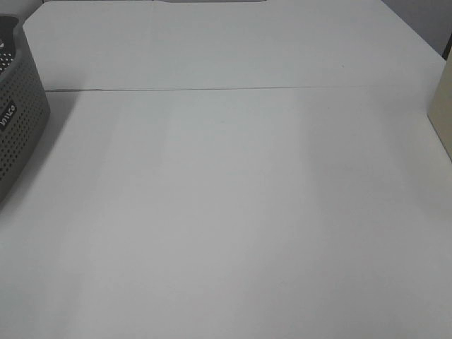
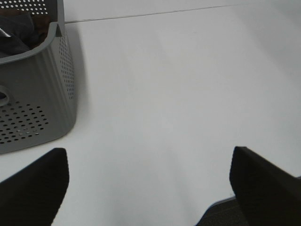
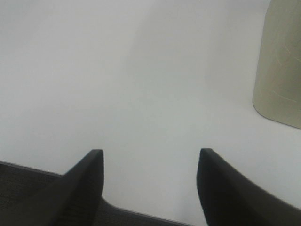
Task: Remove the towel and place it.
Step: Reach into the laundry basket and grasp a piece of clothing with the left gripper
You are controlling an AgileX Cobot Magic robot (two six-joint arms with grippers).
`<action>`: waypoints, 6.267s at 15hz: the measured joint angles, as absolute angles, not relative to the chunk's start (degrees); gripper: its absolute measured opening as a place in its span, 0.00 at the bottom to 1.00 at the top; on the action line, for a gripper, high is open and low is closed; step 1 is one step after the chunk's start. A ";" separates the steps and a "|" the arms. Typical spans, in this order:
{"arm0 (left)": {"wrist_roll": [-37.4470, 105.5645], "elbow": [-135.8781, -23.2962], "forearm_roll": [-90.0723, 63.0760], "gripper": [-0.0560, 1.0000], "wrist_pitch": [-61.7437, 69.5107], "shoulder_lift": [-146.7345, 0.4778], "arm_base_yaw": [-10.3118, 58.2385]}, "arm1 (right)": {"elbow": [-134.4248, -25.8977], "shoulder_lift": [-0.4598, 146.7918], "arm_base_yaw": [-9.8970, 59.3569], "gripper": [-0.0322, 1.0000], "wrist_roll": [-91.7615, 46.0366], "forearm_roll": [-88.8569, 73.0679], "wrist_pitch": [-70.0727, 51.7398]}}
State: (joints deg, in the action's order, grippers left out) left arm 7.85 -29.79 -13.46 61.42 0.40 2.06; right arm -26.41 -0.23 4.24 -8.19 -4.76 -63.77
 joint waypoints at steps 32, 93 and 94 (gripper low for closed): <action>6.70 -29.79 -12.38 0.87 61.48 0.40 2.06 | -26.41 -0.23 4.24 0.59 -8.19 -4.76 -63.77; -87.66 -81.99 43.54 0.83 43.54 -112.01 -3.95 | -26.41 -0.23 4.24 0.59 -8.02 -4.76 -63.77; -87.66 -81.99 41.42 0.83 42.40 -112.76 -3.95 | -26.41 -0.23 4.24 0.59 -7.91 -4.76 -63.77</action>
State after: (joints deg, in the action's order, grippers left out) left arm -87.66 -81.99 41.42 42.40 -112.76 -3.95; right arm -26.41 -0.23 4.24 -7.91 -4.76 -63.77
